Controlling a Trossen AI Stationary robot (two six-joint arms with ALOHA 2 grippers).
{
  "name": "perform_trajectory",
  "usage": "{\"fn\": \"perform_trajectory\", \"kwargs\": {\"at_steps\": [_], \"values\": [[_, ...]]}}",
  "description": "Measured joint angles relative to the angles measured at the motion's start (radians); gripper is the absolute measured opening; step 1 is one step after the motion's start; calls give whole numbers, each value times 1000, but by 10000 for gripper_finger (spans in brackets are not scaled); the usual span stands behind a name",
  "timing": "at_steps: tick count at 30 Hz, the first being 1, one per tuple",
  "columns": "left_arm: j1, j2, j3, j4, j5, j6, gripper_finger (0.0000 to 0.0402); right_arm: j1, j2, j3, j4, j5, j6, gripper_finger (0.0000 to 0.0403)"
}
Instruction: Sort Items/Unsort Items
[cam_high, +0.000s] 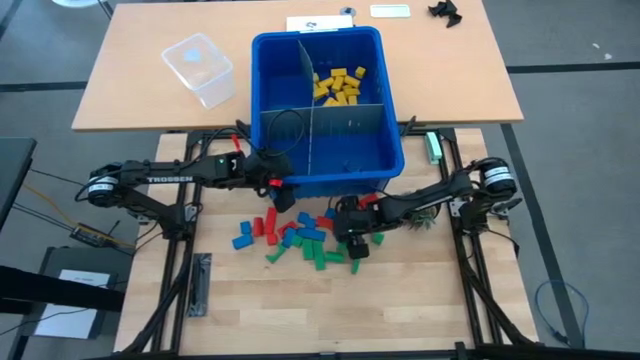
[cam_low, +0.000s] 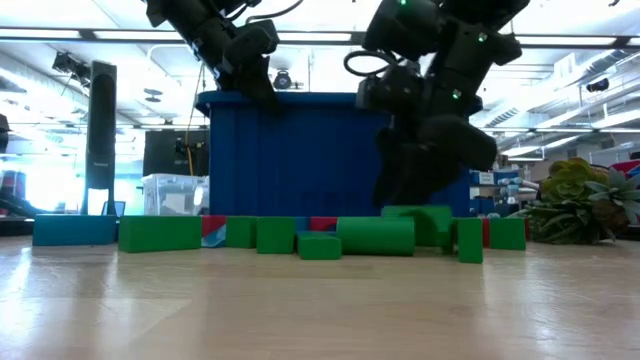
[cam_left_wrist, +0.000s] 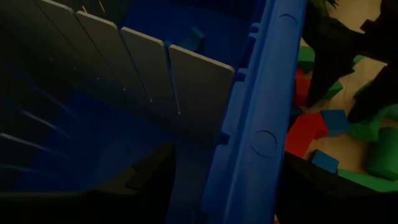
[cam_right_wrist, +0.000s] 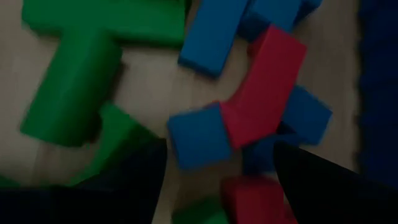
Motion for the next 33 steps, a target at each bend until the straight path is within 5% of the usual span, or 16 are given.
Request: {"fn": "perform_trajectory", "kwargs": {"at_steps": [12,21,33], "values": [[0,0,0,-1,2,3,231,4,75,4,51,-38,84,292],[0,0,0,1,1,0,231,-12,53,7,99,-52,500,292],[0,0,0,1,1,0,231,-15,85,7,71,-22,610,268]]}}
